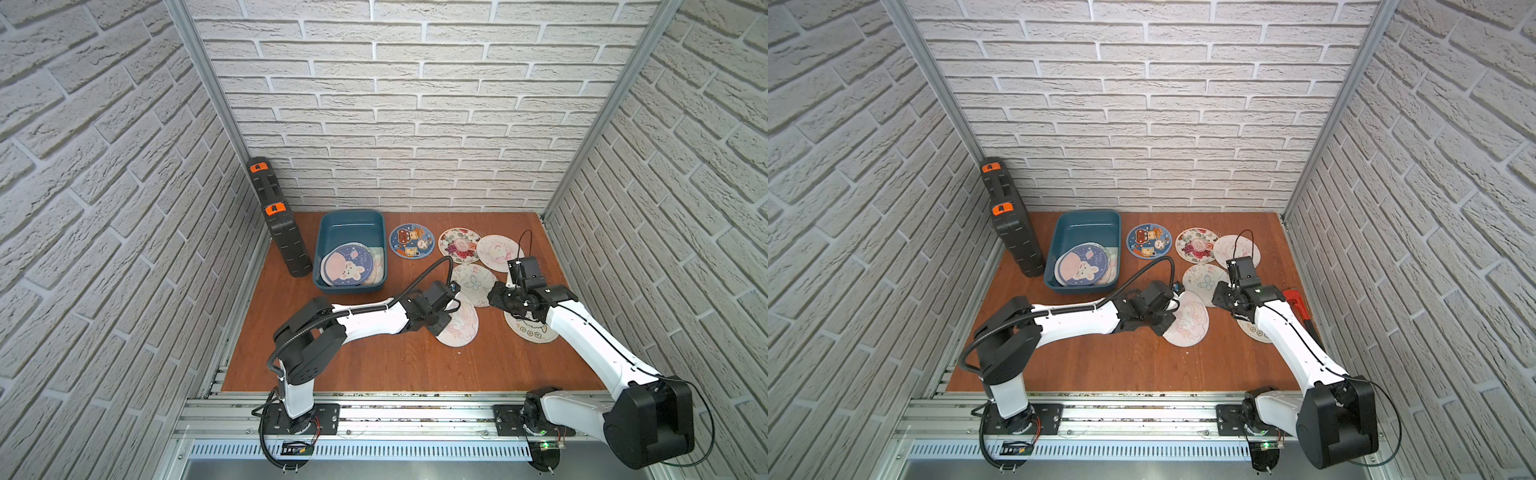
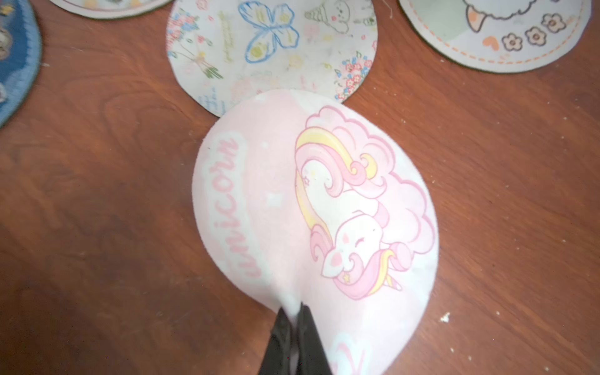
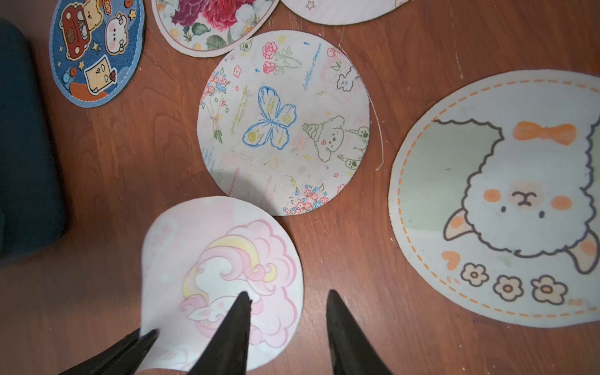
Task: Put the coasters into the storage box
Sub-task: Pick up the coaster from the center of the board, then place the coaster in the storage box.
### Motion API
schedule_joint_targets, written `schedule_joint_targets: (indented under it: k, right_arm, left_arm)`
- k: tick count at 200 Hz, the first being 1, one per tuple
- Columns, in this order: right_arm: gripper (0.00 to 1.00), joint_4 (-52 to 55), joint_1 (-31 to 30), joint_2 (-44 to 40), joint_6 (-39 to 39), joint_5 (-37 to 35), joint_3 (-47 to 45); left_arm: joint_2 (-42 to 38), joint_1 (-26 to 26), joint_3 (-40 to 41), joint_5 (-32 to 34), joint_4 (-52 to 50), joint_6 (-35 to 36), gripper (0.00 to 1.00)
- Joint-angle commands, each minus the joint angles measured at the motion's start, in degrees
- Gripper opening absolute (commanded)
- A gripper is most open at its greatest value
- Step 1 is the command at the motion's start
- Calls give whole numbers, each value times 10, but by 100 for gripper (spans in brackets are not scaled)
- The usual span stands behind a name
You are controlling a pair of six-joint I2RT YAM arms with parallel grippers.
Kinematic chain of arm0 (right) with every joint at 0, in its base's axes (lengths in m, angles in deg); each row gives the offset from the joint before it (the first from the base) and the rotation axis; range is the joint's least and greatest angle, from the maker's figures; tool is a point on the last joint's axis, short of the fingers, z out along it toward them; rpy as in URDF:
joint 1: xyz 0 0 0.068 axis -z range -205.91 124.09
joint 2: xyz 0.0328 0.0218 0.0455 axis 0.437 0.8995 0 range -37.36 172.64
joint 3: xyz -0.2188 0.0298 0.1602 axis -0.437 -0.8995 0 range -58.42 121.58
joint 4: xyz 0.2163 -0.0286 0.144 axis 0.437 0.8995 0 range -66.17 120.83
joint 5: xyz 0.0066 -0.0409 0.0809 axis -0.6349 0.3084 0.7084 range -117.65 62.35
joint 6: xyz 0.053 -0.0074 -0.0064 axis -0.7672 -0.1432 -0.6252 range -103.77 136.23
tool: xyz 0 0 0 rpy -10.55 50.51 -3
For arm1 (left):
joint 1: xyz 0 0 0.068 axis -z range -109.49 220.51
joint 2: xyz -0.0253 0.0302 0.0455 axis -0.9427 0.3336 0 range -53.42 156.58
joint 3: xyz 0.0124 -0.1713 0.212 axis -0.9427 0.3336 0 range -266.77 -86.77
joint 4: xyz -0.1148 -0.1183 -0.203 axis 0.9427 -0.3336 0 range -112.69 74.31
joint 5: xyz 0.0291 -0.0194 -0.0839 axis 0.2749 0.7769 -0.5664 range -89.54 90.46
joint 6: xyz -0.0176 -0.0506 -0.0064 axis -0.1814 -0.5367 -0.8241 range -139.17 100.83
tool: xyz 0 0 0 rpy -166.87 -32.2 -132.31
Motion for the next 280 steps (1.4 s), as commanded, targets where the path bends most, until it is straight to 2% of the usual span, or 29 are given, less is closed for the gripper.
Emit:
schedule_joint_targets:
  k: [1, 66, 97, 143, 175, 212, 248, 280]
  right_arm:
    - [40, -22, -11, 10, 24, 13, 20]
    - [40, -44, -44, 76, 36, 11, 52]
    - [40, -48, -47, 118, 34, 17, 82]
    - [40, -61, -54, 166, 29, 24, 121]
    - [40, -60, -60, 201, 30, 28, 142]
    - [40, -60, -68, 233, 33, 25, 155]
    - [40, -60, -73, 258, 33, 29, 171]
    - [40, -56, -78, 273, 35, 30, 185]
  left_arm:
    - [-53, -11, 2, 36, -7, 13, 0]
    - [-134, -78, -11, 69, -39, 26, 0]
    - [-156, -133, -17, 79, -37, 40, 0]
    - [-169, -212, -64, 97, -44, 82, 0]
    - [-176, -269, -92, 108, -55, 85, 0]
    - [-177, -331, -87, 124, -62, 45, 0]
    - [-150, -397, -48, 68, -52, -21, 0]
    - [-105, -419, -30, 37, -59, -61, 0]
